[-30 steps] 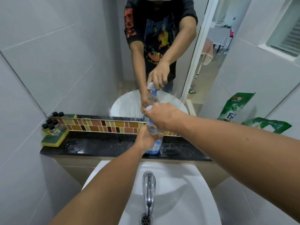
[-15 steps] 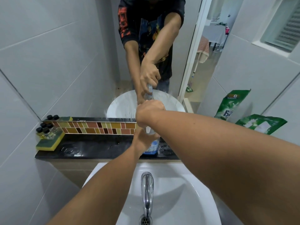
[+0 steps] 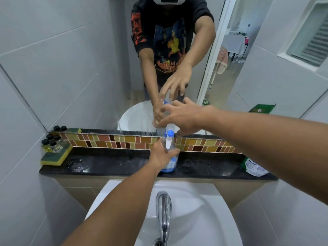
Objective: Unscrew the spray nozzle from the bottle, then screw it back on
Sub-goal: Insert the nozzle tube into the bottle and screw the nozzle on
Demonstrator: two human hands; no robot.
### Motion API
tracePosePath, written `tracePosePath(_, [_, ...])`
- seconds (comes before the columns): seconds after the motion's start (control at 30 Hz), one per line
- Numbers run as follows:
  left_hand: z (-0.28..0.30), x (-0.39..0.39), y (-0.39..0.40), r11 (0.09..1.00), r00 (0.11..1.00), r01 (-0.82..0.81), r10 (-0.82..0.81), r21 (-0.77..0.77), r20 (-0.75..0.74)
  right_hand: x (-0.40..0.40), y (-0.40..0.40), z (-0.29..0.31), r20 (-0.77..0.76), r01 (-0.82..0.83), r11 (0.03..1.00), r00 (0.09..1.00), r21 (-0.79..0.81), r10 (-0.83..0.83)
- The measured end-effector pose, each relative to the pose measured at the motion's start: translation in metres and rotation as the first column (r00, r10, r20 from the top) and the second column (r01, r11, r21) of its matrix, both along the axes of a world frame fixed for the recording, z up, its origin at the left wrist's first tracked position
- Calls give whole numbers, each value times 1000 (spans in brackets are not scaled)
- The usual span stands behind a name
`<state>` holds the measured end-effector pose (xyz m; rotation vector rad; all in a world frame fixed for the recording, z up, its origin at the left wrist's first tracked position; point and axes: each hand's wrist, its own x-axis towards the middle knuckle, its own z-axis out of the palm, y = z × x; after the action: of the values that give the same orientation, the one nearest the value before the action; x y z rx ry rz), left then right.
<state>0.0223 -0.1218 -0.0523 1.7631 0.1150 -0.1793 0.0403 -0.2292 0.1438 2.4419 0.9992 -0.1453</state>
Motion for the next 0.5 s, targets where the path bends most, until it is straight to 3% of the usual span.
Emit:
tracePosePath(0.07, [2,-2,-1,1000,1000,-7,7,-3,-18,0,-1,-20,27,-83,995,996,46,82])
tracePosePath(0.2, [2,-3,-2,998,998,-45,44,-32,-36,12,-2,-35,34,-48,986,998,158,43])
tracePosePath(0.37, [6,-3,-5,998,997,-48,50,33,-64,17,9,-43,-84,170,947,985,273,-153])
tracePosePath(0.5, [9,-3,-7,998,996,-54,56,33,-72,14,17,-45,-199,437,827,899,353,-390])
